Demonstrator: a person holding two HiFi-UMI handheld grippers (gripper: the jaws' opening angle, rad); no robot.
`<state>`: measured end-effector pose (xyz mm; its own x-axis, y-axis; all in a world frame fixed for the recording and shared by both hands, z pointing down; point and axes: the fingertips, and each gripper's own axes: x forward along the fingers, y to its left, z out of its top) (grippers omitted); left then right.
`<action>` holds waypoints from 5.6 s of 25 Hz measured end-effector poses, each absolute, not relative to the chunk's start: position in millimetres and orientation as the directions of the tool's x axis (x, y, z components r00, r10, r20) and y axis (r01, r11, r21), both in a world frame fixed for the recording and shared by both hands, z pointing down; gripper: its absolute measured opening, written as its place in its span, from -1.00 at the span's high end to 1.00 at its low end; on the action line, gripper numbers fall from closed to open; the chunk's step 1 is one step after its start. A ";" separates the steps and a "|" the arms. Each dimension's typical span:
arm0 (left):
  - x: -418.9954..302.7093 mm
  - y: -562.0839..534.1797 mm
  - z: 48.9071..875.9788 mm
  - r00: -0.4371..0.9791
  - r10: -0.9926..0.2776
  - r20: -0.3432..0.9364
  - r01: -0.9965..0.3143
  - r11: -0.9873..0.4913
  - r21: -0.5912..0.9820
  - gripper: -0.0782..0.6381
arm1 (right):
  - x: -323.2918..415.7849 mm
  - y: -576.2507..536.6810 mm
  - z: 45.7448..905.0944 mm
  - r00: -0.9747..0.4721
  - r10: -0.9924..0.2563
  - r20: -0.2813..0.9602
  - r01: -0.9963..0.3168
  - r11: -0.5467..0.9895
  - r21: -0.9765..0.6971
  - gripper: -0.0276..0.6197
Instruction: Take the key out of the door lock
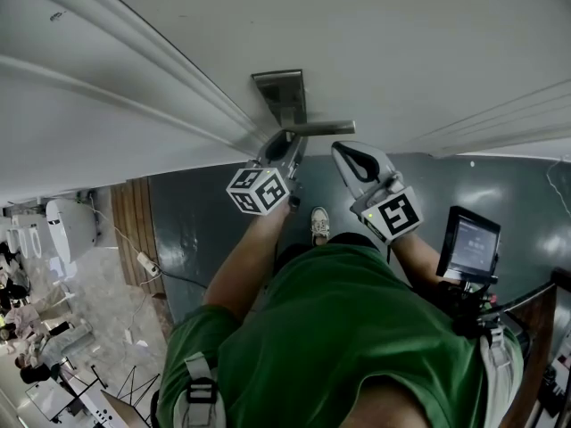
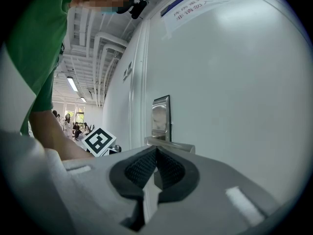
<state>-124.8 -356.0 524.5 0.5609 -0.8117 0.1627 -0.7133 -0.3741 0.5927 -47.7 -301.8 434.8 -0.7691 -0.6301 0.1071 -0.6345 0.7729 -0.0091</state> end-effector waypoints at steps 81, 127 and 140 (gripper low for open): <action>-105.1 -343.0 529.8 0.625 -0.771 -0.124 -0.006 -0.164 0.986 0.72 | -35.2 -322.5 426.8 -0.690 -0.701 0.177 -0.583 0.684 0.437 0.38; -155.5 -202.7 466.6 0.702 -0.712 -0.020 -0.400 -0.417 0.816 0.72 | -65.8 -212.8 397.4 -0.691 -0.712 0.124 -0.701 0.702 0.124 0.34; -156.8 -126.0 416.2 0.698 -0.713 -0.068 -0.467 -0.525 0.712 0.72 | -59.7 -130.6 373.1 -0.702 -0.711 0.028 -0.712 0.702 -0.005 0.36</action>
